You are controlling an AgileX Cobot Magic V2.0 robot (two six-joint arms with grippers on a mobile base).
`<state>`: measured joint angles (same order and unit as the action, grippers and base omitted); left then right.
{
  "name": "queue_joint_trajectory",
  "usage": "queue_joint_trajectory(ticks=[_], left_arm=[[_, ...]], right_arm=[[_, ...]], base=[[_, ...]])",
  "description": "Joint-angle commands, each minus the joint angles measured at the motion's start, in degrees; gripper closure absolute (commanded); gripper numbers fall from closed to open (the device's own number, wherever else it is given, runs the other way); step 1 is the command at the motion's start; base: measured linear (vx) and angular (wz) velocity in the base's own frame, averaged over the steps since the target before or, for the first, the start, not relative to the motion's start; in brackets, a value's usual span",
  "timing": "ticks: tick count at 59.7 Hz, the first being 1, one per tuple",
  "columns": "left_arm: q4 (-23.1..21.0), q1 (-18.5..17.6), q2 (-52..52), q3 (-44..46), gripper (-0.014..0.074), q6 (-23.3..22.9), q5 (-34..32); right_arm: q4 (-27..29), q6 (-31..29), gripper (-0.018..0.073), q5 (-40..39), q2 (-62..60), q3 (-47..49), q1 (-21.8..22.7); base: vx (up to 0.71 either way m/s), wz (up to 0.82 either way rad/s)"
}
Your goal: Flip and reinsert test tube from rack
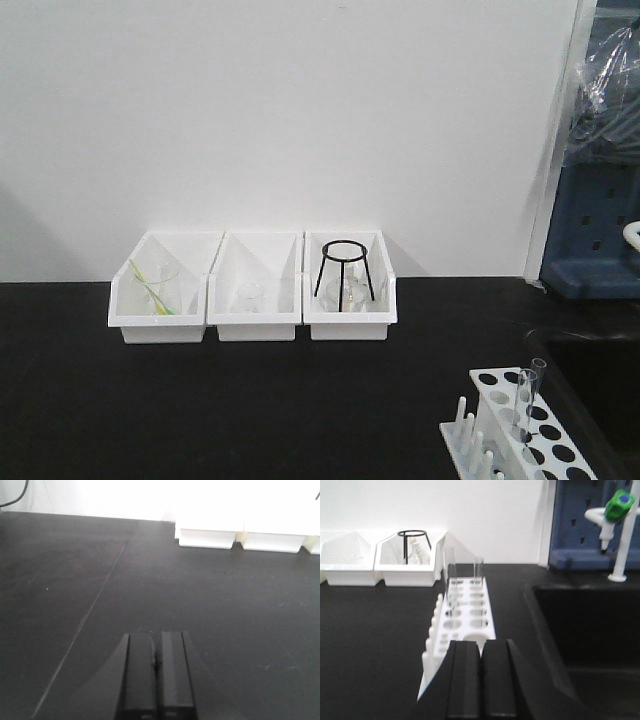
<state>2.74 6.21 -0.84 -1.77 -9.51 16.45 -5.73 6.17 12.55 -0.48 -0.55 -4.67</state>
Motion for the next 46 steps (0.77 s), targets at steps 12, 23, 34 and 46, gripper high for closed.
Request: queue_joint_trajectory(ticks=[12, 23, 34, 46], left_arm=[[-0.2, -0.2, -0.2, -0.1, 0.0603, 0.0, -4.9], [-0.2, -0.2, -0.2, -0.1, 0.0603, 0.0, -4.9], [-0.2, -0.2, -0.2, -0.1, 0.0603, 0.0, -4.9], [-0.2, -0.2, -0.2, -0.1, 0.0603, 0.0, -4.9]], right_arm=[[0.1, -0.4, 0.0568, -4.3, -0.8, -1.3, 0.0], [0.1, -0.4, 0.0568, -4.3, -0.8, -1.3, 0.0], [0.1, -0.4, 0.0568, -4.3, -0.8, -1.3, 0.0], [0.1, -0.4, 0.0568, -4.3, -0.8, -1.3, 0.0]], base=[[0.0, 0.0], [0.0, 0.0], [0.0, 0.0], [0.0, 0.0]])
